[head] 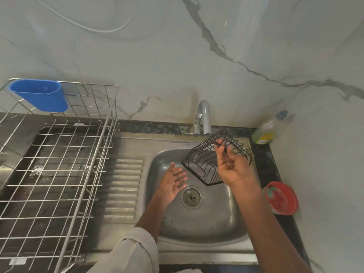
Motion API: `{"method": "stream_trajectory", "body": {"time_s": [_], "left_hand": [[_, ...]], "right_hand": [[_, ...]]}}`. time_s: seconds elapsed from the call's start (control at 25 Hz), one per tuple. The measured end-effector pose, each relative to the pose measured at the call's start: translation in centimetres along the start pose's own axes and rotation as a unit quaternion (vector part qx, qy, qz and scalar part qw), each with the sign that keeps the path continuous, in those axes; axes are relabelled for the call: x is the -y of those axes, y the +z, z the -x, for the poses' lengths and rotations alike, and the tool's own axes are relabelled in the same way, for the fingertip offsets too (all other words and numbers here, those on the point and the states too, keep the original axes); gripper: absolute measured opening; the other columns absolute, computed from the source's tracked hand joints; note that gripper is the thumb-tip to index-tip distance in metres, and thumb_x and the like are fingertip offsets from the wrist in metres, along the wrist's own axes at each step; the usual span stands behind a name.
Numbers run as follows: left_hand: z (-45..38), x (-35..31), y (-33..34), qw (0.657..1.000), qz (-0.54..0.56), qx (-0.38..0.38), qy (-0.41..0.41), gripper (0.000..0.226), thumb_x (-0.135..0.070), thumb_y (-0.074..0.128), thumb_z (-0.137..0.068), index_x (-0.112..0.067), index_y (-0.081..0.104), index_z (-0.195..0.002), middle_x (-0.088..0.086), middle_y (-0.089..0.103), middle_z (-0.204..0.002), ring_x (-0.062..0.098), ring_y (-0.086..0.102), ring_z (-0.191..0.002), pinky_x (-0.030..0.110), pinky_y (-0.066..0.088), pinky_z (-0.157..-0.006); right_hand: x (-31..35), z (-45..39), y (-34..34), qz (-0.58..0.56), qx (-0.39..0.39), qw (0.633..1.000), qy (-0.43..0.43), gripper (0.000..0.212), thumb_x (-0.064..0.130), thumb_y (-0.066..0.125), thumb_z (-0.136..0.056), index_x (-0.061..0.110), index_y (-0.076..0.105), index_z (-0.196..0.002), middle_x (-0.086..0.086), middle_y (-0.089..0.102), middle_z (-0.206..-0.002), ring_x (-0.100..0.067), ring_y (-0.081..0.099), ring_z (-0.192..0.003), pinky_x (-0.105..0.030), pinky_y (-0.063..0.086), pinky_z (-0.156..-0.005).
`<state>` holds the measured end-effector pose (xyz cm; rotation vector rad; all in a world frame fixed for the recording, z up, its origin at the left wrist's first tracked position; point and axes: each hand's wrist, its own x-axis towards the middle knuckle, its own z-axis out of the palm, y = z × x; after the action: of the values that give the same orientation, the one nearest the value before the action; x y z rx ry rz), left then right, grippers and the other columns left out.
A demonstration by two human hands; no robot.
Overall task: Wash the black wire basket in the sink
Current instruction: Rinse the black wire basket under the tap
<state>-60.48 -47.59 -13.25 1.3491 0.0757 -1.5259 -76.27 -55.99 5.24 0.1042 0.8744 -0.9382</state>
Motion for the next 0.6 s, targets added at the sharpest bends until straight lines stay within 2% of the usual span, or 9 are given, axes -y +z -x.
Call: {"method": "stream_trajectory", "body": {"time_s": [0.04, 0.12, 0.2, 0.28, 0.36, 0.4, 0.48, 0.6], "left_hand": [[-0.2, -0.3, 0.4, 1.0, -0.007, 0.001, -0.004, 0.067, -0.058, 0.041, -0.109, -0.004, 0.055, -0.146, 0.02, 0.062, -0.143, 0.035, 0.06, -0.13, 0.046, 0.048, -0.107], [-0.7, -1.2, 1.3, 1.0, -0.023, 0.006, -0.001, 0.066, -0.062, 0.04, -0.108, -0.006, 0.059, -0.137, 0.018, 0.065, -0.138, 0.033, 0.063, -0.123, 0.046, 0.048, -0.108], [-1.1, -2.3, 2.3, 0.999, -0.041, 0.01, -0.003, 0.064, -0.064, 0.038, -0.108, -0.007, 0.063, -0.126, 0.018, 0.069, -0.134, 0.03, 0.065, -0.114, 0.045, 0.049, -0.105], [-1.8, -3.1, 3.4, 0.998, -0.068, 0.014, -0.009, 0.069, -0.066, 0.034, -0.107, -0.008, 0.066, -0.125, 0.018, 0.072, -0.13, 0.031, 0.067, -0.112, 0.045, 0.051, -0.1], [-2.0, -3.4, 4.5, 0.995, -0.095, 0.019, -0.026, 0.077, -0.07, 0.03, -0.106, -0.007, 0.069, -0.126, 0.018, 0.075, -0.125, 0.033, 0.068, -0.112, 0.044, 0.053, -0.097], [-2.1, -3.5, 5.0, 0.994, -0.102, 0.023, -0.034, 0.08, -0.071, 0.028, -0.105, -0.006, 0.07, -0.127, 0.018, 0.076, -0.123, 0.034, 0.069, -0.113, 0.045, 0.053, -0.098], [-2.3, -3.8, 5.9, 0.993, -0.106, 0.034, -0.043, 0.082, -0.071, 0.029, -0.105, -0.002, 0.068, -0.129, 0.02, 0.077, -0.12, 0.037, 0.071, -0.116, 0.047, 0.053, -0.105], [-2.0, -4.9, 7.5, 0.99, -0.11, 0.067, -0.053, 0.079, -0.071, 0.042, -0.102, -0.002, 0.063, -0.134, 0.023, 0.076, -0.121, 0.039, 0.075, -0.111, 0.051, 0.056, -0.105]], "right_hand": [[0.2, 0.3, 0.1, -0.028, -0.003, 1.0, 0.003, 0.02, -0.003, 0.05, -0.103, -0.011, 0.06, -0.118, -0.027, 0.074, -0.098, -0.035, 0.074, -0.101, -0.029, 0.065, -0.064], [0.8, 0.8, 0.1, -0.053, -0.018, 0.998, 0.0, 0.017, -0.003, 0.048, -0.103, -0.011, 0.061, -0.111, -0.029, 0.074, -0.096, -0.037, 0.071, -0.109, -0.029, 0.065, -0.065], [1.5, 1.1, -0.2, -0.059, -0.036, 0.998, 0.002, 0.019, -0.002, 0.048, -0.104, -0.012, 0.06, -0.114, -0.031, 0.074, -0.099, -0.037, 0.067, -0.121, -0.028, 0.064, -0.065], [2.4, 1.5, -0.5, -0.053, -0.045, 0.998, -0.002, 0.023, -0.003, 0.047, -0.105, -0.012, 0.058, -0.122, -0.032, 0.073, -0.106, -0.037, 0.065, -0.124, -0.027, 0.064, -0.061], [3.4, 2.4, -0.5, -0.022, -0.054, 0.998, -0.012, 0.021, -0.006, 0.044, -0.104, -0.011, 0.057, -0.12, -0.032, 0.074, -0.098, -0.037, 0.066, -0.122, -0.023, 0.061, -0.054], [4.0, 2.9, -0.5, 0.001, -0.061, 0.998, -0.022, 0.018, -0.007, 0.043, -0.104, -0.011, 0.057, -0.115, -0.032, 0.074, -0.093, -0.036, 0.069, -0.117, -0.021, 0.058, -0.05], [5.0, 4.0, -0.7, 0.06, -0.074, 0.994, -0.048, 0.017, -0.007, 0.042, -0.102, -0.01, 0.058, -0.108, -0.029, 0.075, -0.088, -0.032, 0.077, -0.092, -0.018, 0.051, -0.043], [5.9, 4.3, -1.9, 0.178, -0.106, 0.975, -0.082, 0.019, 0.0, 0.042, -0.1, -0.002, 0.061, -0.099, -0.015, 0.077, -0.078, -0.018, 0.076, -0.064, -0.017, 0.036, -0.035]]}}
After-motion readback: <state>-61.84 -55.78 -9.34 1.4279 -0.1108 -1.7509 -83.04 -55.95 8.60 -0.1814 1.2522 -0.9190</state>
